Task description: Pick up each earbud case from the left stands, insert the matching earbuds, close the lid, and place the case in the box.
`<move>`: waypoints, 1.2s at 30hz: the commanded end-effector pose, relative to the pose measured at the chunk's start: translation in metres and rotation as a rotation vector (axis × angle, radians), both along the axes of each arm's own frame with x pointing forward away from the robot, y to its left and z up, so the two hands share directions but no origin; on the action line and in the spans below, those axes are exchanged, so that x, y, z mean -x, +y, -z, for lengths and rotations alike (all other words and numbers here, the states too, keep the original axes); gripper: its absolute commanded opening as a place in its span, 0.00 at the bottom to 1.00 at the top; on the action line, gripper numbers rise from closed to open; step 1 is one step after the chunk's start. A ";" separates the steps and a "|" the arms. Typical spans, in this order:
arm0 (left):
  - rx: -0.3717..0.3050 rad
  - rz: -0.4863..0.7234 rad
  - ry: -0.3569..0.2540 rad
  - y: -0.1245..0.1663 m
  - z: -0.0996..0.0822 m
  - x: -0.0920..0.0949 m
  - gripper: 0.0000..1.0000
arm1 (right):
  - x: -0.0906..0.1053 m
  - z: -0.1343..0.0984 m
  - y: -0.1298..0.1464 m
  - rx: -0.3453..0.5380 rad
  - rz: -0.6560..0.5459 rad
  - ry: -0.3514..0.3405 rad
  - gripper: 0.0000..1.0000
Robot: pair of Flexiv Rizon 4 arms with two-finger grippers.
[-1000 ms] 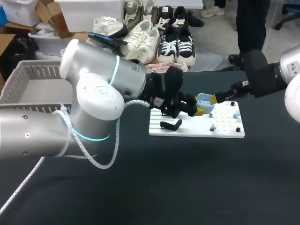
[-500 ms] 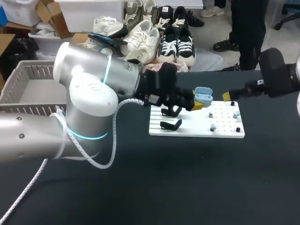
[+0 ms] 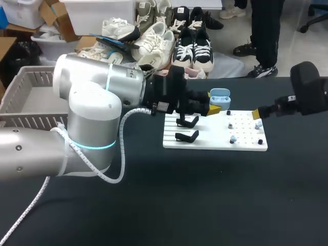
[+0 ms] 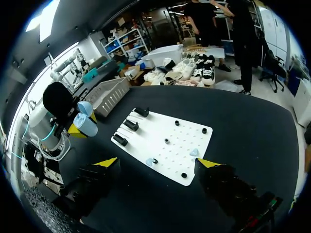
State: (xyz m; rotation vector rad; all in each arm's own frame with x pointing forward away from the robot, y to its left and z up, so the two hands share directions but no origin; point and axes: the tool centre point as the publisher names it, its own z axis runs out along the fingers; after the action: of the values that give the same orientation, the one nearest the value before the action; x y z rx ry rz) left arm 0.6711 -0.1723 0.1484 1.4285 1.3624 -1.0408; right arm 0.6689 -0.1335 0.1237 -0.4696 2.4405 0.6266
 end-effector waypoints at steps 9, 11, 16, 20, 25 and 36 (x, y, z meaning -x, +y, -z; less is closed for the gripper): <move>-0.008 -0.005 -0.017 -0.006 0.018 0.002 0.00 | 0.003 -0.005 -0.005 0.057 0.051 -0.007 1.00; -0.005 0.002 -0.015 -0.006 0.018 0.005 0.00 | 0.002 -0.004 -0.006 0.061 0.052 -0.005 1.00; 0.001 0.004 -0.029 -0.004 0.019 0.010 0.00 | 0.000 -0.004 -0.007 0.066 0.057 -0.004 1.00; 0.004 0.006 -0.030 -0.001 0.019 0.012 0.00 | -0.002 -0.004 -0.007 0.071 0.058 -0.001 1.00; 0.000 -0.008 -0.033 0.005 0.022 0.013 0.00 | -0.003 -0.004 -0.009 0.072 0.060 0.000 1.00; -0.019 -0.025 -0.052 0.015 0.027 0.018 0.00 | -0.006 0.000 -0.005 0.071 0.053 0.009 1.00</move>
State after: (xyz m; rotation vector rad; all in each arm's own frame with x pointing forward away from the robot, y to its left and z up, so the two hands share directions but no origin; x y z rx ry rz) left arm 0.6580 -0.1602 0.1229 1.4496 1.3527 -0.9777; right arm 0.6757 -0.1409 0.1245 -0.4360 2.4801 0.5361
